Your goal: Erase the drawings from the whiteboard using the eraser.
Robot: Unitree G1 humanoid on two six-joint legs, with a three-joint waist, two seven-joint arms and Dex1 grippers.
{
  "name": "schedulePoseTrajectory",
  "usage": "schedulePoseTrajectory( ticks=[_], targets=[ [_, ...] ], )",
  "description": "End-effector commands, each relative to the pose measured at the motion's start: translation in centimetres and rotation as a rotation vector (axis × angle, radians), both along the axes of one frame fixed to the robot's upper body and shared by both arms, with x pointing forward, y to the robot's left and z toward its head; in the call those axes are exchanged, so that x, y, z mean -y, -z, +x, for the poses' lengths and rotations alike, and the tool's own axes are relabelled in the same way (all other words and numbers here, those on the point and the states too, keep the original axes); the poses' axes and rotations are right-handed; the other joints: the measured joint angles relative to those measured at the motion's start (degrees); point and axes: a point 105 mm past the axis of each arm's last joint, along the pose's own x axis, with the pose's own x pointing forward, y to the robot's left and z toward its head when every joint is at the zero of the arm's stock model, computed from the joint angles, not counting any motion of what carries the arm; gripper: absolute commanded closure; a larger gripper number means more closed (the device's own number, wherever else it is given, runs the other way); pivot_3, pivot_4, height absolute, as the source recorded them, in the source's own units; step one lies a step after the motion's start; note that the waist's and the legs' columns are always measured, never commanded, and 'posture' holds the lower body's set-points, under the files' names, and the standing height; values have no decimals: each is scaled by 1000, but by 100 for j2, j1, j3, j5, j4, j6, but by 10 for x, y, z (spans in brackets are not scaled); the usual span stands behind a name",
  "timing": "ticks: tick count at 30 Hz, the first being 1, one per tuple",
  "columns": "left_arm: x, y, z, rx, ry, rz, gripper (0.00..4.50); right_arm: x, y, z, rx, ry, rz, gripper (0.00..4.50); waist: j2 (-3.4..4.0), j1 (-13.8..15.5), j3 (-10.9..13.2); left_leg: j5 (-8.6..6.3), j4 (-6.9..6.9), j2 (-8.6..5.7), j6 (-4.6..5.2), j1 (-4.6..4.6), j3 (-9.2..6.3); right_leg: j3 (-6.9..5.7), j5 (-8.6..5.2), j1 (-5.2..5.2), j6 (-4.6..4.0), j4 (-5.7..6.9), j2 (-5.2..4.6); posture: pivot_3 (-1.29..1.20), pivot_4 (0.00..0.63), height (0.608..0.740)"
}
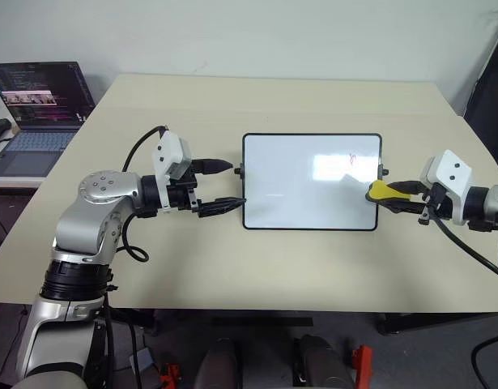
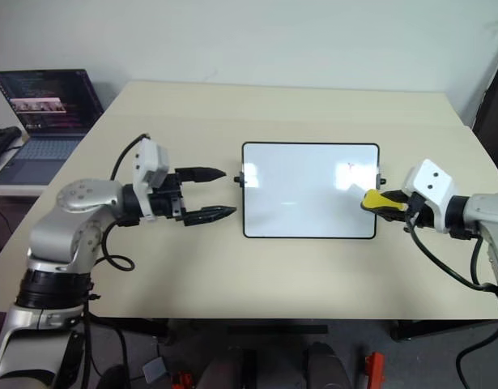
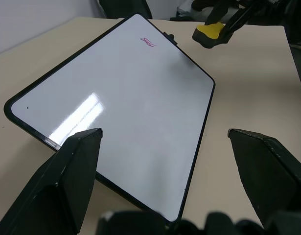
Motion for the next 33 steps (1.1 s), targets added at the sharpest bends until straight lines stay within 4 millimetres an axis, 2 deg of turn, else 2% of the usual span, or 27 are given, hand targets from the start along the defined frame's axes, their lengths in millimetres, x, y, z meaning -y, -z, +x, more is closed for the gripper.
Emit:
schedulePoseTrajectory(
  ticks=[1,4,7,12,17,19,22,25,29,33],
  targets=[
    [0,-12,-3,48,10,-9,0,-8,-34,19,194,59,74,3497,0,-18,0,0,1,0,0,2,1,1,0,0,0,3,0,0,150,740],
    [2,-12,-1,57,7,-18,0,-14,-46,45,297,206,193,3497,0,-40,0,2,1,1,-3,8,2,4,1,0,-2,10,2,0,150,740],
    [5,-10,-1,55,10,-24,0,-12,-35,64,330,332,222,3497,0,3,0,4,1,1,-6,7,-4,-1,2,1,-3,12,2,0,150,740],
    [5,-9,-2,53,15,-25,0,-5,-19,76,323,429,232,3502,1,42,0,4,1,-8,-6,-6,-3,-3,2,-3,-2,6,-9,0,150,740],
    [4,-10,-2,54,13,-20,0,-11,12,79,241,419,131,3503,1,18,0,4,2,-7,-6,4,-2,-2,2,2,-1,12,-7,0,150,740],
    [3,-10,-3,54,12,-20,0,-29,29,74,194,344,90,3503,-1,10,-4,4,2,-6,-5,19,-2,-1,3,13,-2,16,-5,0,150,740],
    [3,-10,-3,53,11,-19,0,-66,55,55,114,160,33,3503,-7,-24,-8,4,2,0,-5,41,0,2,3,34,-3,16,2,0,150,740],
    [3,-10,-3,53,13,-16,0,-80,69,43,61,82,11,3503,-7,-111,-8,3,-4,6,-3,100,3,6,1,94,-4,9,8,0,150,740],
    [3,-10,-2,55,14,-15,0,-78,63,48,81,118,23,3504,-7,-119,-8,6,3,6,-2,113,2,8,-7,106,21,10,9,0,150,740],
    [5,-10,-2,56,18,-15,0,-53,47,67,155,250,21,3504,-7,-115,-8,16,5,5,4,115,1,9,5,107,19,10,9,0,150,740]
  ],
)
